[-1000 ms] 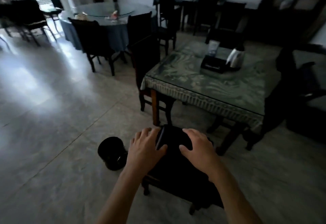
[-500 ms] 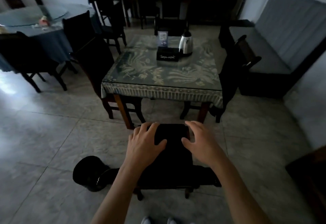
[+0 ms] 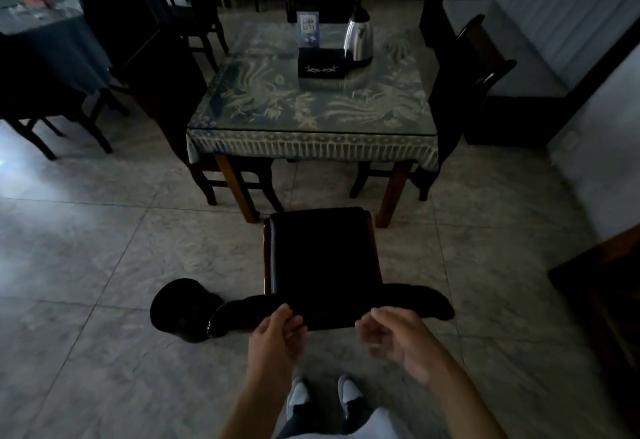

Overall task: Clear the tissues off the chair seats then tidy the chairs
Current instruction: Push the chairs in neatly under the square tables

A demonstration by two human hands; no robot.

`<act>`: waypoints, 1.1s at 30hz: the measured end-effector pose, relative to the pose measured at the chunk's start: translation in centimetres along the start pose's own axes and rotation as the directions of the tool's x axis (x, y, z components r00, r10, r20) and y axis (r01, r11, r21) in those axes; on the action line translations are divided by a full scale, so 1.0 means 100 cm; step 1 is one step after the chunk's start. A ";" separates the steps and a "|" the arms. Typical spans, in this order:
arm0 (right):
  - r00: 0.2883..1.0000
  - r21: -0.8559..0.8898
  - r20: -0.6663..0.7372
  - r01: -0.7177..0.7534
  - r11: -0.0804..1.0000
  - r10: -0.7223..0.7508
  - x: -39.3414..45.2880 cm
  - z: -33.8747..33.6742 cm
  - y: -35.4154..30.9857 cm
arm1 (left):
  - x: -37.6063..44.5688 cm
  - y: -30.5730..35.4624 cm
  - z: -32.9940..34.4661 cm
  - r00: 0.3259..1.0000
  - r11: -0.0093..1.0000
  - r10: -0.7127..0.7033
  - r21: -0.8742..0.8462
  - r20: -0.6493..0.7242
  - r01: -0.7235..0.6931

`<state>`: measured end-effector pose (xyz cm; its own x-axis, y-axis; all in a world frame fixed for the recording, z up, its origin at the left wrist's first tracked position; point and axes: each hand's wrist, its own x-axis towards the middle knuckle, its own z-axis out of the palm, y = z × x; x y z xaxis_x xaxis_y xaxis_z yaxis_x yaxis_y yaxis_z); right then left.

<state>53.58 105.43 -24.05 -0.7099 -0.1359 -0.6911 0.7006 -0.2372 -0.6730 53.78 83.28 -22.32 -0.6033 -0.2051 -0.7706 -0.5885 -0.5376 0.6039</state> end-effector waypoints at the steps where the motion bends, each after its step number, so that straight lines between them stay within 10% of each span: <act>1: 0.998 0.023 -0.019 -0.066 0.998 0.067 0.001 -0.002 0.008 | 0.004 -0.008 -0.005 0.994 0.990 -0.112 -0.092 -0.005 0.111; 5: 0.962 0.233 -0.119 -0.214 0.949 0.246 0.014 -0.006 0.026 | 0.023 -0.022 -0.021 0.970 0.928 -0.240 -0.287 0.027 0.238; 12: 0.969 0.693 -0.155 -0.033 0.720 0.194 0.043 0.006 0.010 | 0.042 -0.004 -0.009 0.986 0.879 -0.130 -0.447 0.104 0.163; 33: 0.901 0.714 -0.390 0.165 0.680 0.191 0.065 0.041 0.019 | 0.071 0.021 -0.023 0.997 0.973 -0.039 -0.229 -0.062 0.024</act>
<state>49.98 100.16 -28.70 -0.4775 0.2079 -0.8537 0.3075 -0.8707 -0.3840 49.50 78.76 -27.01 -0.5455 -0.2343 -0.8047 -0.4638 -0.7153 0.5227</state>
